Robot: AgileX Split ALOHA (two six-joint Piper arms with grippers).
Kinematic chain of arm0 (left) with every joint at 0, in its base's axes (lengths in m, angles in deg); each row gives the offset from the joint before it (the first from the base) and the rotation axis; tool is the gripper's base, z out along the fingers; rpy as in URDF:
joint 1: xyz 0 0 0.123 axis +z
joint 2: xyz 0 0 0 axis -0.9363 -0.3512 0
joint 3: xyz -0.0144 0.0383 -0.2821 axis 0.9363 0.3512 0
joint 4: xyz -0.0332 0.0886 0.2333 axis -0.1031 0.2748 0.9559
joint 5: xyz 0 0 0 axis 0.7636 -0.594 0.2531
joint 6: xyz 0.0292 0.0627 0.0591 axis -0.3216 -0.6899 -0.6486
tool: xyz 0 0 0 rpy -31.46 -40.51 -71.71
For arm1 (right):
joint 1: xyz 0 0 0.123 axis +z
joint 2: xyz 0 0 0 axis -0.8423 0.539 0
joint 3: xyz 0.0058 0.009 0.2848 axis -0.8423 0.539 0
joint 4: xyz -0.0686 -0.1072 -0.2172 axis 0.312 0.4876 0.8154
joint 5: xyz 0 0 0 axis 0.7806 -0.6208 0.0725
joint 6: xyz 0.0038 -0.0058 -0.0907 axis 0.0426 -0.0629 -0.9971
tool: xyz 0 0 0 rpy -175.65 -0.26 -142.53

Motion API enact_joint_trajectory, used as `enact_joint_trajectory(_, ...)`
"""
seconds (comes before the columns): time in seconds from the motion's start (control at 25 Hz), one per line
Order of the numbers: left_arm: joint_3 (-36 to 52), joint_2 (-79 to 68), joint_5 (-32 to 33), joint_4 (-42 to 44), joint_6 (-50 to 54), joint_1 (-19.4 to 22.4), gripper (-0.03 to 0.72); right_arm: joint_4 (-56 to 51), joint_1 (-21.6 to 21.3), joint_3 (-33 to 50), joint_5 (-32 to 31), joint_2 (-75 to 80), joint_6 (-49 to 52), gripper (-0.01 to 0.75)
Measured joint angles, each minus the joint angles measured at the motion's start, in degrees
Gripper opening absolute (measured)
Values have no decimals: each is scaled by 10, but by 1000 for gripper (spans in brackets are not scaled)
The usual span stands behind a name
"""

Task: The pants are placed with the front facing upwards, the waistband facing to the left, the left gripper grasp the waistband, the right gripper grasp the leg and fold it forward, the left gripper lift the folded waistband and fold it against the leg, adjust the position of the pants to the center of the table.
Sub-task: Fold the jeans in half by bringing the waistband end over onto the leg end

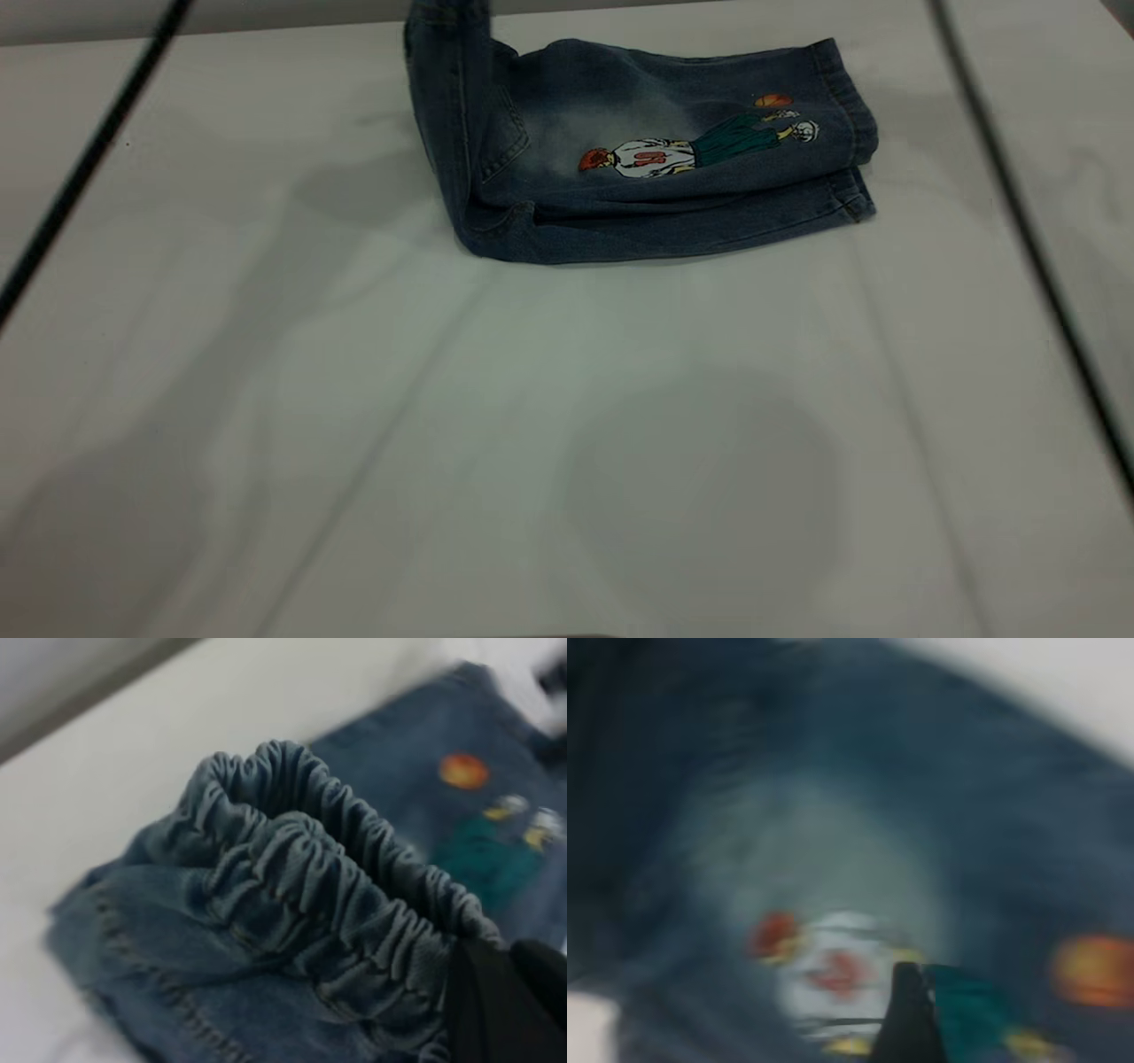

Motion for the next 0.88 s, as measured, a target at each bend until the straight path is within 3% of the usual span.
enact_joint_trajectory(0.28, 0, -28, -23, -2, -18, -77, 36, 23, -50, -47, -13, 0, 57, 497)
enact_joint_trajectory(0.64, 0, -111, -158, -8, -49, -138, 48, 53, -51, -124, -57, 0, 76, 497)
enact_joint_trajectory(0.76, 1, -127, -165, -11, -49, -150, 101, 60, -53, -148, -81, 0, 76, 497)
enact_joint_trajectory(0.88, 1, -126, -166, -16, -49, -153, 218, 66, -53, -181, -105, 0, 76, 497)
